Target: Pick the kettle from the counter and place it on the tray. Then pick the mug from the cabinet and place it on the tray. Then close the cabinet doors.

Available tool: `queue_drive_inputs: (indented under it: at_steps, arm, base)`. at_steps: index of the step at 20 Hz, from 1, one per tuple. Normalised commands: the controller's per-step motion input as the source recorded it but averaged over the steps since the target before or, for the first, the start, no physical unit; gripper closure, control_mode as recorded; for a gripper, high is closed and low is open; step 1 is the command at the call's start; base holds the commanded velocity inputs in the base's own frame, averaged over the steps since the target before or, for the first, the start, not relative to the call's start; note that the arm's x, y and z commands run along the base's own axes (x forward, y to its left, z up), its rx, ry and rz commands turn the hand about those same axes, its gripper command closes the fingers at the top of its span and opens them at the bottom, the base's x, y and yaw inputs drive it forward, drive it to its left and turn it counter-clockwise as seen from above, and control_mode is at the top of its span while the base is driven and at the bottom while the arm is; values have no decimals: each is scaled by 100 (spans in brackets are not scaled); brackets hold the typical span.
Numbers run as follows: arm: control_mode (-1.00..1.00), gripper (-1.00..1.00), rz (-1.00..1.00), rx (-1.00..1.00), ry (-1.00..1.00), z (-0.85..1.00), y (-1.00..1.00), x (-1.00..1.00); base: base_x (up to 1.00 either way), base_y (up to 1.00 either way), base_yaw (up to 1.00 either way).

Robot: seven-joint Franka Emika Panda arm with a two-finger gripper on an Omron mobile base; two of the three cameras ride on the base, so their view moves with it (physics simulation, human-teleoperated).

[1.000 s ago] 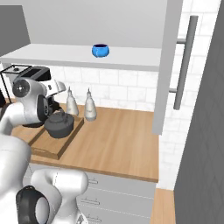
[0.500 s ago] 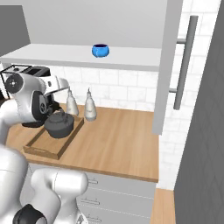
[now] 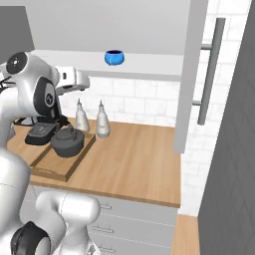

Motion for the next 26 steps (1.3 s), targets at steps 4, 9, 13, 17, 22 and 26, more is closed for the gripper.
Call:
queue_drive_inputs:
  at_steps: [4, 9, 13, 17, 22, 26]
  arm:
    - [-100, -100, -7, 7, 2, 10, -50, 1]
    - [-100, -100, -4, 12, -1, 0, -35, 11]
    - [-100, -100, -13, 16, -9, 8, -5, 31]
    - [-100, -100, -16, 8, -1, 25, -4, 33]
    - [-100, -100, -13, 6, -2, 23, -10, 38]
    - [-100, -100, 0, 3, 0, 16, -8, 40]
  base:
    - [0, 0, 0]
    - [0, 0, 0]
    - [0, 0, 0]
    - [0, 0, 0]
    - [0, 0, 0]
    - [0, 0, 0]
